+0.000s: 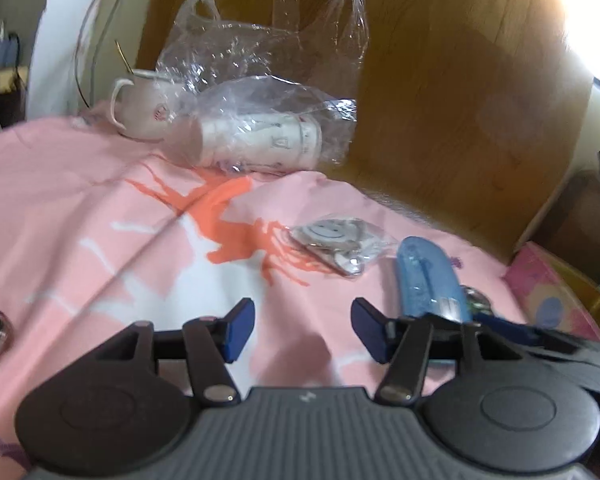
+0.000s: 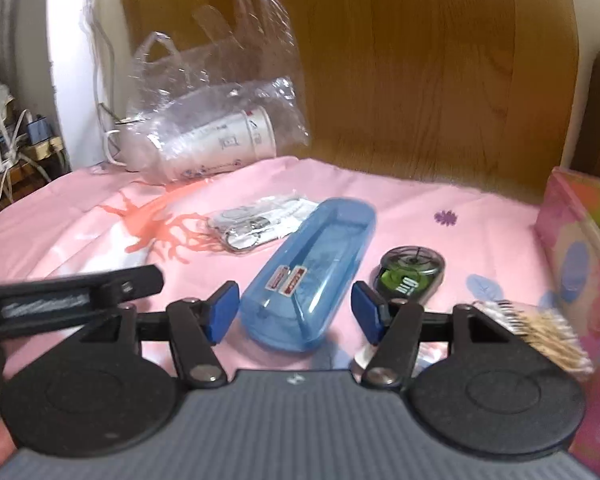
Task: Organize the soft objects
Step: 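Grasp the blue plastic case with the right gripper, then lower the blue plastic case onto the pink towel in the tin and release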
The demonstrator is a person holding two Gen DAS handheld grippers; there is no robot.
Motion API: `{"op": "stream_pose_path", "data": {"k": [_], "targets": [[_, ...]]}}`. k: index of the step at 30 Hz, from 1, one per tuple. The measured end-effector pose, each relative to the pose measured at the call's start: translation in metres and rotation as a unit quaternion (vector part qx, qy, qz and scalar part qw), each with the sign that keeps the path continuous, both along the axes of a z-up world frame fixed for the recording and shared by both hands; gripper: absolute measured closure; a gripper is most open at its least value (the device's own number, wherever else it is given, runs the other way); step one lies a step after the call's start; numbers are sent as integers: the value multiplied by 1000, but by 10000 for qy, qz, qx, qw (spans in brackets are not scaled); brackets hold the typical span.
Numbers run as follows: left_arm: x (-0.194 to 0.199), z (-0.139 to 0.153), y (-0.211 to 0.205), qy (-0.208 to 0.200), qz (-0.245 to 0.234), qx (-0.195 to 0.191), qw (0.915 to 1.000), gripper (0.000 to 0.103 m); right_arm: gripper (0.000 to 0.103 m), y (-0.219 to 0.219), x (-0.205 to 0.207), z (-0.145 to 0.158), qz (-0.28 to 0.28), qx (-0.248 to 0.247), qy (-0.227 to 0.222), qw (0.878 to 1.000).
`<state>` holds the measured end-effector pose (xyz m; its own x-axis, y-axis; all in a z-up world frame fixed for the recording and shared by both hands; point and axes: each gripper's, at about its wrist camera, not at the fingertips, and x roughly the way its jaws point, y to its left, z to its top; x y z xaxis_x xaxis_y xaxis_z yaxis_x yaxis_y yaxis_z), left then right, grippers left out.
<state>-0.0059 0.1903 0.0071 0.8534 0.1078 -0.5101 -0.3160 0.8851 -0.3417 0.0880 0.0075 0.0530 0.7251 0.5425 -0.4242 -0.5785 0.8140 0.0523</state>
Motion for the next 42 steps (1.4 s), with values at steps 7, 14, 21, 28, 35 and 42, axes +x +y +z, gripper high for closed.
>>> {"op": "stream_pose_path", "data": {"k": [7,14,21,28,35,42], "targets": [[-1,2,-7,-12,-9,236,9997,46,41,9,11,-10,-37,-224,267,9994],[0,1,-5,-20,-119,136,9998,41,44,-29,-28,-13,446,-370,145,9982],[3,2,-22,81,-595,405,9974,36,48,-101,-125,-25,1125,-648,-131,9915],[-4,1,-64,117,-1503,261,9882,24,50,-191,-172,-41,461,-513,-369,9969],[-18,7,-97,166,-2120,-212,9769,11,45,-215,-167,-40,205,11,-209,9996],[-19,4,-102,466,-2449,-334,9679,20,42,-187,-154,-39,752,-65,-203,9969]]}}
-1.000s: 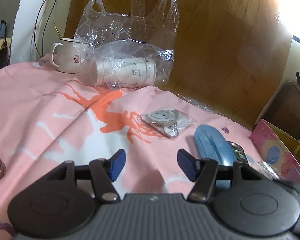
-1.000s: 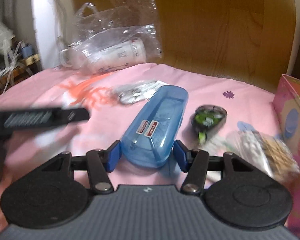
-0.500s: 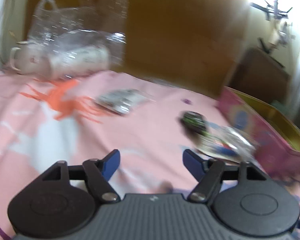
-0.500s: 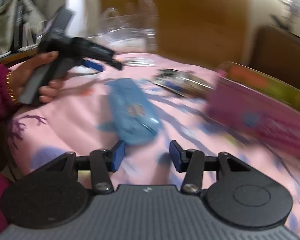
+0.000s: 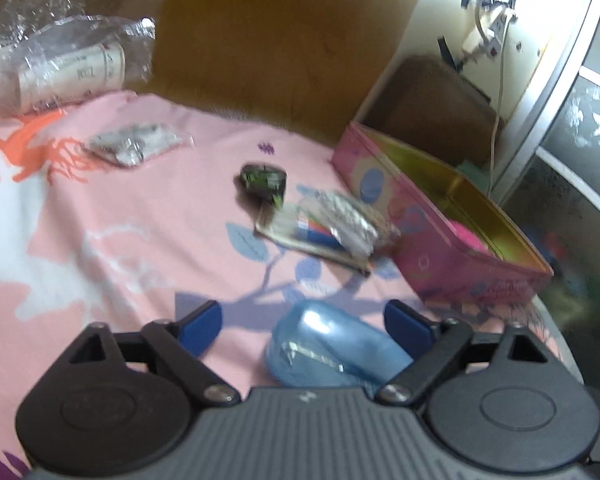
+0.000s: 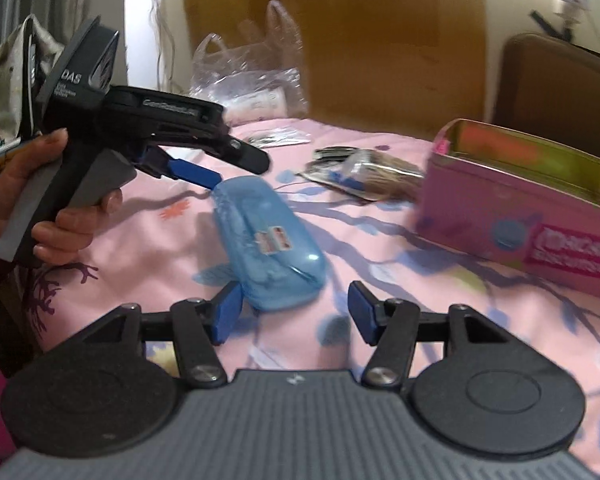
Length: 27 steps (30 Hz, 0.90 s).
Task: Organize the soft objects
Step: 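Lower the blue plastic case onto the pink towel in the tin and release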
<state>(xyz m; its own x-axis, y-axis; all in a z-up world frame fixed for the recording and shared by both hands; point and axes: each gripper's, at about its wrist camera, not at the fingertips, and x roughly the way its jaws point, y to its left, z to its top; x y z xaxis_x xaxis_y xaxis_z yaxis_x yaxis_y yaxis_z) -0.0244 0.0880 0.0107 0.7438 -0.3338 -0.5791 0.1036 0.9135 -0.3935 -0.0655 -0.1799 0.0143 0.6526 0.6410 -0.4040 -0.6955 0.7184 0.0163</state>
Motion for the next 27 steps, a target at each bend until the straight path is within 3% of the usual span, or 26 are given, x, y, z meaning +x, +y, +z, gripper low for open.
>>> {"op": "stream_pose_path", "data": {"k": [3,7,14,18,24,27], "targets": [[-5,-4,-11,23,-204,-236,9995,27,43,17,4,-2,89,-155,16,9998],[-4,8,-27,-73,-250,-104,9996,30,46,14,2,-3,-15,-13,-2,10000],[41,68,-84,-764,-898,89,9930,30,46,-20,-7,25,-769,459,-834,9925],[80,84,-136,-1098,-1158,306,9867,29,46,-48,17,41,-1385,574,-1096,9826],[138,81,-198,-1010,-1159,460,9870,28,46,-80,63,44,-2074,630,-1082,9702],[160,71,-219,-896,-937,709,9890,21,46,-89,92,41,-2355,602,-952,9653]]}}
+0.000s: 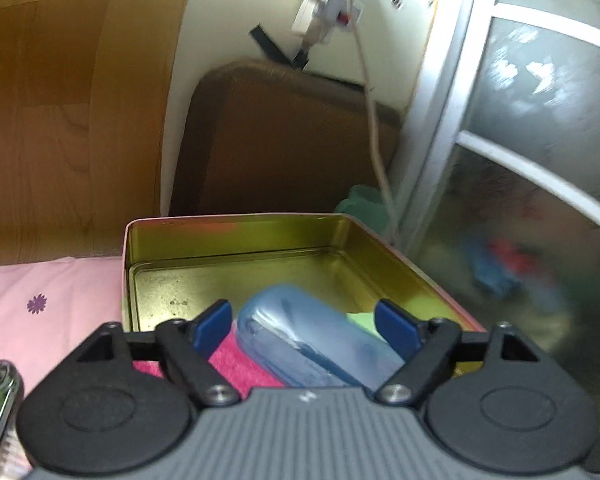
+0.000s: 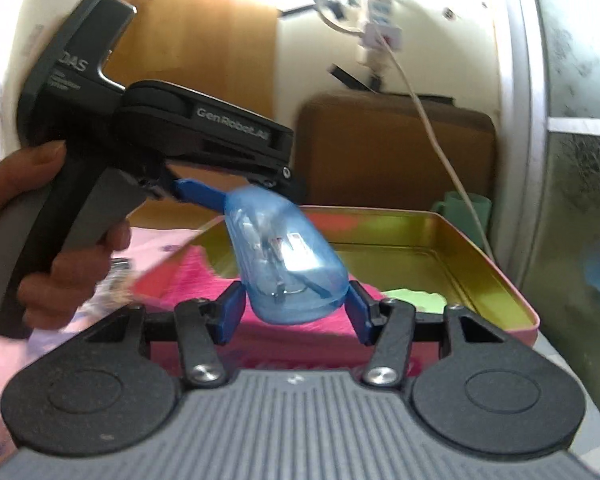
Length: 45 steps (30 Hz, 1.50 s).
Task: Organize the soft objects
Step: 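Lower the blue plastic case onto the pink towel in the tin and release, then move both grippers back toward the remaining items on the bedspread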
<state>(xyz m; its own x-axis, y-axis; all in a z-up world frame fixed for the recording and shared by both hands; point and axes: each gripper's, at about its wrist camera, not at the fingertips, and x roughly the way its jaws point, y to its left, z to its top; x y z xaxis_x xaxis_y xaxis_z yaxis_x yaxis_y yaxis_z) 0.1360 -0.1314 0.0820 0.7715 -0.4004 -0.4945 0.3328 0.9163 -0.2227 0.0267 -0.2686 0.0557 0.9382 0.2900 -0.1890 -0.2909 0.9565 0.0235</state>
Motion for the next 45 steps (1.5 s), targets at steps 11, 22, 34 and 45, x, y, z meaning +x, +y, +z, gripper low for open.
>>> {"op": "stream_pose_path", "data": {"k": [11,22,34,45], "targets": [[-10,-23,10,147,534,610,9966,21,43,9,60,-18,-311,196,286,9989],[-53,-13,24,38,453,680,9966,21,43,12,5,-15,-625,341,-116,9974],[-110,-18,65,-155,635,831,9944,20,43,25,-31,-19,-683,568,89,9960],[-124,-40,127,14,1116,1043,9883,17,42,61,-42,-13,-350,492,174,9980]]}}
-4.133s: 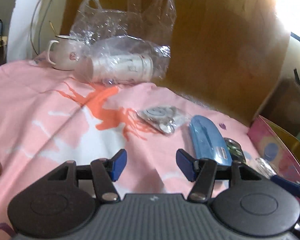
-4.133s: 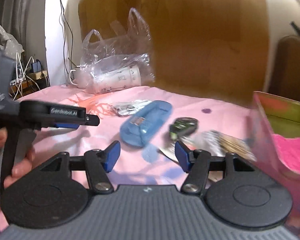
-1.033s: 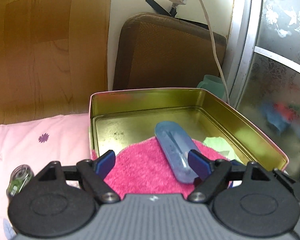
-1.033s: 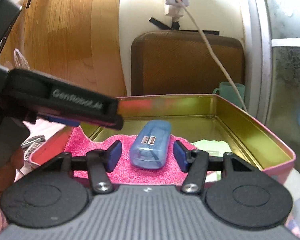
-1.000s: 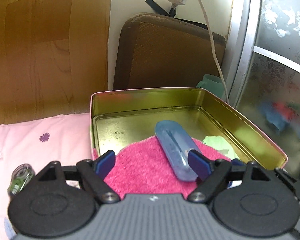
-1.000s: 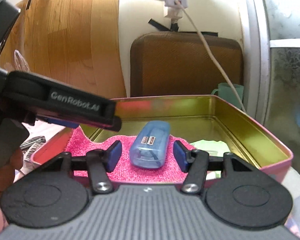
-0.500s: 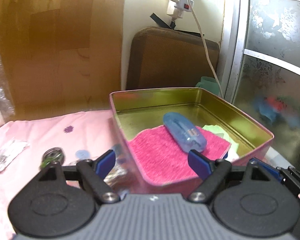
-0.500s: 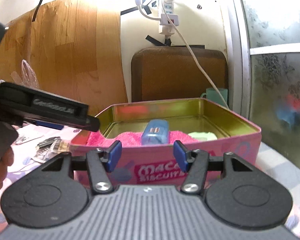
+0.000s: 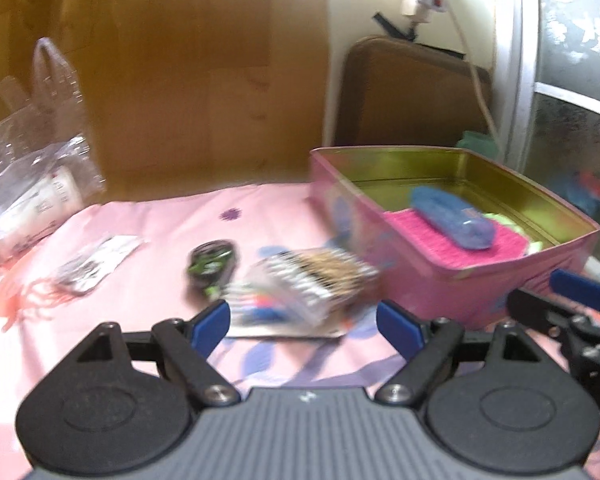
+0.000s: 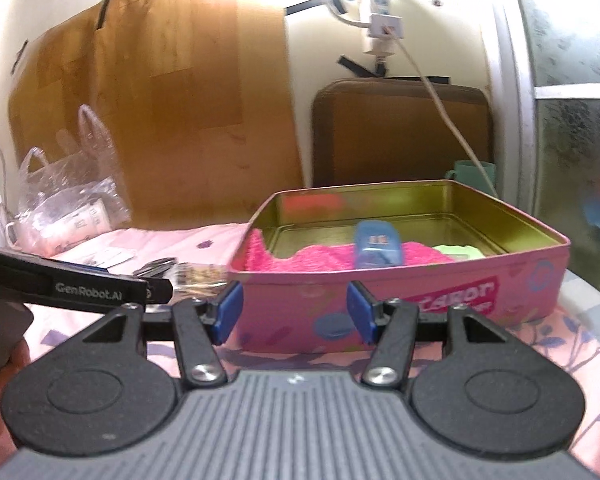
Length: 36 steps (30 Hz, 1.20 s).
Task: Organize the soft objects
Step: 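Move both grippers back toward the remaining items on the bedspread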
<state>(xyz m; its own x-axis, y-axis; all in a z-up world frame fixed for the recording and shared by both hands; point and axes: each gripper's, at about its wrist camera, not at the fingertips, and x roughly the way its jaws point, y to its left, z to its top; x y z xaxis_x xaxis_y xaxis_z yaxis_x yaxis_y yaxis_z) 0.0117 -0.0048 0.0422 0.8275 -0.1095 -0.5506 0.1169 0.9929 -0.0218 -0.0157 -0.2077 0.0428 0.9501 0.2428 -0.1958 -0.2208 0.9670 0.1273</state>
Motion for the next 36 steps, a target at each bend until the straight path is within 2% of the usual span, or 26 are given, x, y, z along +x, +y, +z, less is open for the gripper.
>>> {"op": "stream_pose_path", "data": {"k": [10,17,19,22,26,28,36], "targets": [[4,-19,66,204,552,35,9983,15,42,48,4,-2,495,-414,69,9979],[8,-24,111,223,937,250,9950,14,41,90,16,-4,966,-627,211,9931],[12,-23,130,207,1131,198,9932,14,38,104,21,-4,1130,-667,270,9910],[13,-23,165,177,1676,-210,9855,14,38,123,30,-3,1375,-687,394,9873],[12,-27,204,117,2327,-858,9687,14,38,150,51,3,1723,-589,623,9813],[9,-28,217,62,2502,-1151,9613,14,38,165,63,7,1861,-551,689,9786],[-9,-23,252,-396,3374,-1545,9278,12,36,221,138,12,2171,79,1483,9648]]}}
